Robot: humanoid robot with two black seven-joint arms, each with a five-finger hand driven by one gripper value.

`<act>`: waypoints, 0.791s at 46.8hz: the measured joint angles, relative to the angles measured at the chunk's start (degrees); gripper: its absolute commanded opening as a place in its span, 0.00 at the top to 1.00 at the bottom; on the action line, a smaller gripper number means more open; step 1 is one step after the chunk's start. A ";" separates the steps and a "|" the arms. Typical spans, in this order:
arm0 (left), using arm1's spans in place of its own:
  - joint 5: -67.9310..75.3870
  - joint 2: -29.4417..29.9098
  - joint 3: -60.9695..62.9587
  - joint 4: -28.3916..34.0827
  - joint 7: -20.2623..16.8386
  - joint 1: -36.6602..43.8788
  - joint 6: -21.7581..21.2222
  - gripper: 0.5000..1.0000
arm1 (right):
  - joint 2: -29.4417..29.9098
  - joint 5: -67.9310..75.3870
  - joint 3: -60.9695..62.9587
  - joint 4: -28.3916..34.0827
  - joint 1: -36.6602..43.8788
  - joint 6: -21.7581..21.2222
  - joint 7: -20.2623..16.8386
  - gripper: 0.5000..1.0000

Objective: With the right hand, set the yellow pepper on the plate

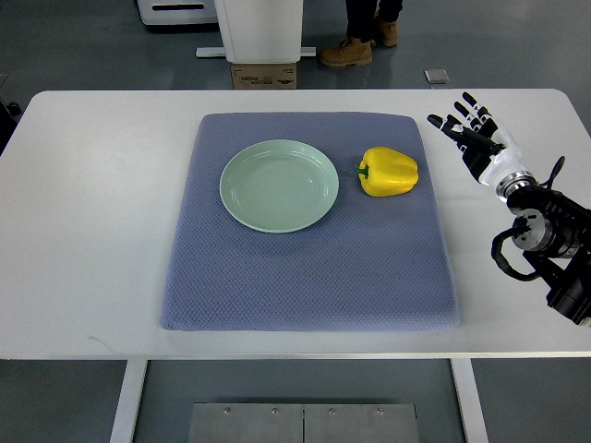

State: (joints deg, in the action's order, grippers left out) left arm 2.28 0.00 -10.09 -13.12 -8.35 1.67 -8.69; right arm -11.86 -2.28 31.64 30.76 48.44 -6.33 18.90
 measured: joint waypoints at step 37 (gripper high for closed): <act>-0.01 0.00 0.08 -0.03 0.00 0.01 0.08 0.00 | 1.63 -0.13 -0.24 -4.57 0.38 0.40 -0.01 0.00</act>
State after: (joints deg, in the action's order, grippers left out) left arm 2.27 0.00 -10.02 -13.16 -8.35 1.67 -8.62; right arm -10.23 -2.41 31.40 26.19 48.81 -5.92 18.89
